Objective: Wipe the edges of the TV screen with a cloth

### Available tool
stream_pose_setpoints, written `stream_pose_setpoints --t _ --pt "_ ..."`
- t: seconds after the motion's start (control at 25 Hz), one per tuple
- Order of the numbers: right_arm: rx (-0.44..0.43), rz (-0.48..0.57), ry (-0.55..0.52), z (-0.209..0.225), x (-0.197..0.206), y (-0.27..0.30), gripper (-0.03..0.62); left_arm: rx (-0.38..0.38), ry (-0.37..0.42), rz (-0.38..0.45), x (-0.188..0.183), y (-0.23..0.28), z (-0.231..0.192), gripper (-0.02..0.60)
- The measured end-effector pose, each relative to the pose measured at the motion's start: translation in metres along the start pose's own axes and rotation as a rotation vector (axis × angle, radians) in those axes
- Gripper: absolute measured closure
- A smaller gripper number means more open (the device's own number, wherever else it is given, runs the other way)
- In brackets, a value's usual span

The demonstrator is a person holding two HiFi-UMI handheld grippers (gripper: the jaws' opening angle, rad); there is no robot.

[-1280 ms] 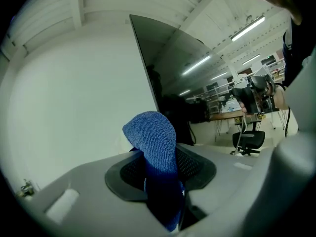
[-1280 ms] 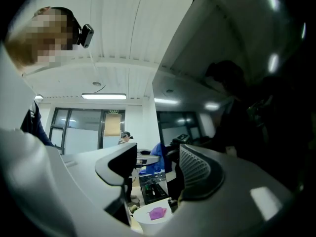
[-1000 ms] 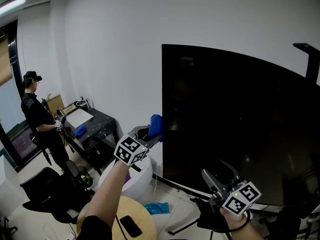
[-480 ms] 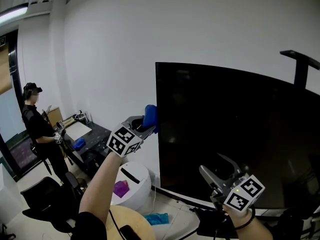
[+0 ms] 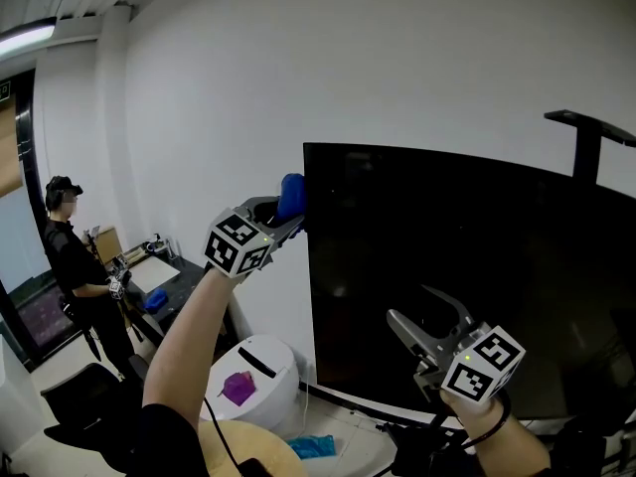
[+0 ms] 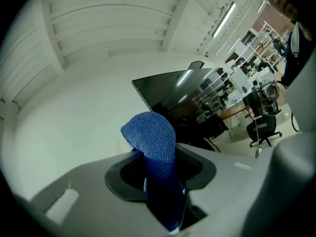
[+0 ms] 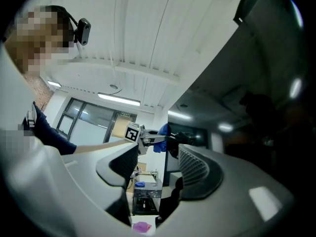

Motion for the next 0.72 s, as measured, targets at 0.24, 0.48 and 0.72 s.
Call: stream_pose_setpoints --t 0.24,0.48,0.72 --pt "0.000 0.018 -0.035 0.007 -0.023 0.009 0.335 0.007 0.037 0.006 -0.030 0.003 -0.024 0.446" --pt "-0.008 0.041 -0.051 0.009 -0.031 0.010 0.335 0.018 0.086 -0.008 -0.056 0.004 -0.044 0.446" --pt "-0.008 0.057 -0.069 0.014 -0.041 0.009 0.336 -0.001 0.138 -0.027 -0.085 0.005 -0.062 0.446"
Point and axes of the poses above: the fingertips, and each gripper's own axes: y forward along the fingers, z to its right, x out of its underside, the point moved 5 cm from there along -y, backward along the fingers, and after that the axes turned 2 degrees about y, right-handed, at the moved point
